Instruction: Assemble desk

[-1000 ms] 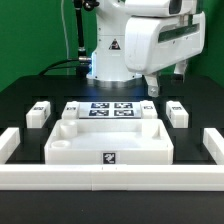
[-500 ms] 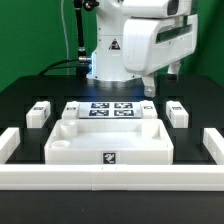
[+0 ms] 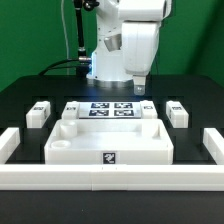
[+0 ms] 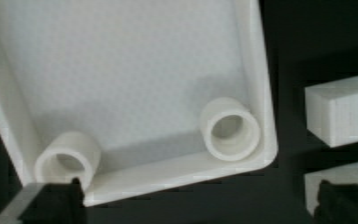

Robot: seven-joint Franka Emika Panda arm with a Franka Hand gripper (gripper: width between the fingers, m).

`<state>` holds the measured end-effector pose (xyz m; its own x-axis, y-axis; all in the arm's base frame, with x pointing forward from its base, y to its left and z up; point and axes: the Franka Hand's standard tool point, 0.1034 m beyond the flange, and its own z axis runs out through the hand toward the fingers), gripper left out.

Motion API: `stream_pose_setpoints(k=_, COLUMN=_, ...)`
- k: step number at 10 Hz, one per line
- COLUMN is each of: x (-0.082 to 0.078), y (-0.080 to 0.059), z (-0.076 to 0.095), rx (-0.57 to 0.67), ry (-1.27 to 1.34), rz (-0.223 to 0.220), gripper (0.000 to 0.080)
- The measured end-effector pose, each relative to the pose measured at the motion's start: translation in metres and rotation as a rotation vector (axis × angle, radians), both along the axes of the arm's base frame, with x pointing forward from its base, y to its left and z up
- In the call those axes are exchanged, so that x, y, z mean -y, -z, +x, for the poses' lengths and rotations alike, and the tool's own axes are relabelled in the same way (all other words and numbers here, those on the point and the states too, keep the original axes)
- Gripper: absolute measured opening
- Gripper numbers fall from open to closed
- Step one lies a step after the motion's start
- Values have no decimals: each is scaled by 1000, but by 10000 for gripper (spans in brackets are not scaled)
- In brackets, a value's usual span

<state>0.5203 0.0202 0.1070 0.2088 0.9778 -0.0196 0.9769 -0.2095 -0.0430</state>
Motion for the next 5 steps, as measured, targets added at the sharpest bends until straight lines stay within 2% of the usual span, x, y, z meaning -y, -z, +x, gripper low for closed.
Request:
stream_pose_setpoints(k=2, x=1, y=2, z=-1, rx=3, ry=-9, rz=1, gripper=650)
stream_pose_setpoints(k=5, x=20, y=25, z=-29, rx=12, ry=-125, rz=11, gripper=650)
